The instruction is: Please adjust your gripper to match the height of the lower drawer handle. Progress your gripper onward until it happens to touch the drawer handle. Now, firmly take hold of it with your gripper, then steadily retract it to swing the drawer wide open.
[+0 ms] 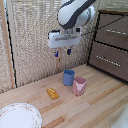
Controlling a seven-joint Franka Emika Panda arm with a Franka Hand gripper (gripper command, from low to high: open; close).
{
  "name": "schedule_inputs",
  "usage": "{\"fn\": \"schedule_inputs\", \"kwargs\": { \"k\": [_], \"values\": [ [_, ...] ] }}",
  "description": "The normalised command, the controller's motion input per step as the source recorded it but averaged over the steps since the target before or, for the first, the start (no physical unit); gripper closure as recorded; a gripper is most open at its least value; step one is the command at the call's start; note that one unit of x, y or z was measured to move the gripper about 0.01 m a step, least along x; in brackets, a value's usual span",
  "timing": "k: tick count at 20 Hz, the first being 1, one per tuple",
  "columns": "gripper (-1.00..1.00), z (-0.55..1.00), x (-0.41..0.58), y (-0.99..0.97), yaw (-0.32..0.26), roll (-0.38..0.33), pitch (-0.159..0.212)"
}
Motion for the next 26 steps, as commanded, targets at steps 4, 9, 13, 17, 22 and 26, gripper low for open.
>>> {"fn": "schedule_inputs", "kwargs": {
  "k": [4,9,13,17,22,26],
  "values": [
    [-1.00,-0.02,-0.006,-0.10,0.055,-0.301,0.004],
    [-1.00,0.00,-0.007,-0.28,0.043,-0.375,-0.005],
    [-1.00,0.00,-0.029,-0.29,0.050,-0.375,-0.016],
    [-1.00,-0.01,-0.082,-0.33,0.082,-0.375,-0.043],
    [-1.00,-0.06,-0.024,-0.30,0.104,-0.375,-0.041],
    [-1.00,-0.13,0.000,-0.24,0.123,-0.375,-0.021]
  ]
}}
